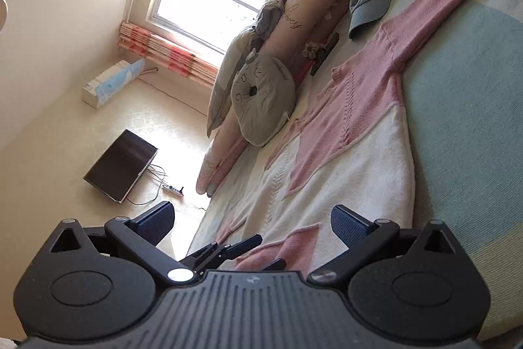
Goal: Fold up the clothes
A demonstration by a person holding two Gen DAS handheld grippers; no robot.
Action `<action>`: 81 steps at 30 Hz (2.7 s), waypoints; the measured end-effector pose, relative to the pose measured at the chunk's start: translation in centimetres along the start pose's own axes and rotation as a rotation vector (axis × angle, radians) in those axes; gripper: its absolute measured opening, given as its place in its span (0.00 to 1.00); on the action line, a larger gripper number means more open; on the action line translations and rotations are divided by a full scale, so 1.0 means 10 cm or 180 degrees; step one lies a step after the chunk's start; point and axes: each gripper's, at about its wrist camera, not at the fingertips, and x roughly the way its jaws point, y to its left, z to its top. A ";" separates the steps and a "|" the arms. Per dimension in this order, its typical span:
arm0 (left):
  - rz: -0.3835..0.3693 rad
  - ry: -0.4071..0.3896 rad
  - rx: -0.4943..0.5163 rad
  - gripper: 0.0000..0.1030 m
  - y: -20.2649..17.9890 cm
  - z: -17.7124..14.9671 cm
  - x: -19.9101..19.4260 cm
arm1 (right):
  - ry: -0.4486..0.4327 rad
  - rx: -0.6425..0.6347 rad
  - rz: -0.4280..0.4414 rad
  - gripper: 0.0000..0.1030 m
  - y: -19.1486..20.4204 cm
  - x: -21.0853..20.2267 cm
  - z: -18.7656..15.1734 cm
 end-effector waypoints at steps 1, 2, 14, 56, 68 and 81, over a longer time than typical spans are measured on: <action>-0.0003 0.0010 -0.0001 0.61 0.00 0.00 0.00 | 0.0052 -0.0035 -0.0047 1.00 0.00 0.03 -0.02; -0.0006 0.0020 -0.0001 0.61 0.00 -0.01 0.01 | 0.0120 -0.0051 -0.0094 1.00 0.01 0.10 -0.05; -0.0333 0.0497 -0.0956 0.72 0.29 -0.53 -0.14 | 0.0615 -0.0492 -0.0873 1.00 -0.04 0.33 -0.59; -0.0986 0.0111 -0.3894 0.72 3.02 -1.08 0.97 | 0.0954 -0.1877 -0.2004 1.00 0.49 1.30 -0.54; -0.0352 0.0050 -0.3736 0.11 3.17 -1.05 1.10 | 0.0878 -0.1774 -0.1928 1.00 0.38 1.31 -0.48; -0.0174 0.0279 -0.3297 0.28 3.00 -1.05 0.73 | 0.0863 -0.1780 -0.1973 1.00 0.41 1.23 -0.53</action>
